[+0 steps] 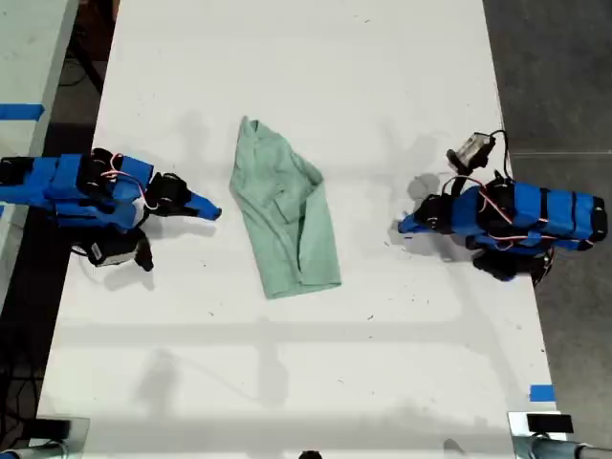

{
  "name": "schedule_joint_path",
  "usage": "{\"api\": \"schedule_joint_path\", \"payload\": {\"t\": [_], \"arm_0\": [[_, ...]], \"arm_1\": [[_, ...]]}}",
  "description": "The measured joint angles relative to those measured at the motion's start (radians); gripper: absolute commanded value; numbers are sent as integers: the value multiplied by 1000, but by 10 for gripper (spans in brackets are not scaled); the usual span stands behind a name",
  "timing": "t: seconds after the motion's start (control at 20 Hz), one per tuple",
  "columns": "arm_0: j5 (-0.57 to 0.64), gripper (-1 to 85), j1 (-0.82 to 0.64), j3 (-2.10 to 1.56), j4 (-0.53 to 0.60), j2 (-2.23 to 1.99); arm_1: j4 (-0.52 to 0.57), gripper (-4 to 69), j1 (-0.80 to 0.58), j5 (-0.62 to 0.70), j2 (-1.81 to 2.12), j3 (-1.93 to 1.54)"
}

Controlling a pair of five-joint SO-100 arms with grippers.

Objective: Fold t shirt

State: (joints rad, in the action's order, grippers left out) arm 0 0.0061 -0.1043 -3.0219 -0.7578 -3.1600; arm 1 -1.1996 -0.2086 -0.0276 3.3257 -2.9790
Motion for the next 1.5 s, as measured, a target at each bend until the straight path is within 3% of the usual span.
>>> {"api": "schedule_joint_path", "payload": {"t": [0.1, 0.2, 0.35, 0.55, 0.6, 0.65, 0.7, 1.0, 1.1, 1.25, 1.35, 1.5], "arm_0": [[-57, 180, 74, 296, -14, 451], [-95, 187, 150, 652, -66, 908], [-149, 180, 206, 979, -43, 1358], [-178, 152, 245, 1135, 29, 1628], [-184, -1, 250, 1189, 29, 1698], [-183, -2, 252, 1244, 31, 1766], [-170, -2, 255, 1322, 29, 1833], [-150, -2, 285, 1493, -84, 1933], [-160, -2, 331, 1491, -149, 1908], [-221, -2, 396, 1488, -245, 1865], [-229, -2, 393, 1486, -272, 1809], [-219, -2, 344, 1486, -331, 1629]], "arm_1": [[127, 164, 57, -3, -212, 115], [245, 204, 106, 0, -500, 298], [383, 216, 161, 35, -983, 586], [451, 217, 201, 63, -1462, 847], [451, 210, 207, 71, -1540, 907], [453, 158, 213, 75, -1606, 959], [453, 2, 219, 80, -1657, 1003], [459, 2, 302, 43, -1812, 1169], [439, 2, 377, -2, -1911, 1304], [216, 2, 453, -11, -2148, 1709], [46, 2, 453, 15, -2195, 1899], [-23, 2, 377, 84, -2091, 1939]]}}
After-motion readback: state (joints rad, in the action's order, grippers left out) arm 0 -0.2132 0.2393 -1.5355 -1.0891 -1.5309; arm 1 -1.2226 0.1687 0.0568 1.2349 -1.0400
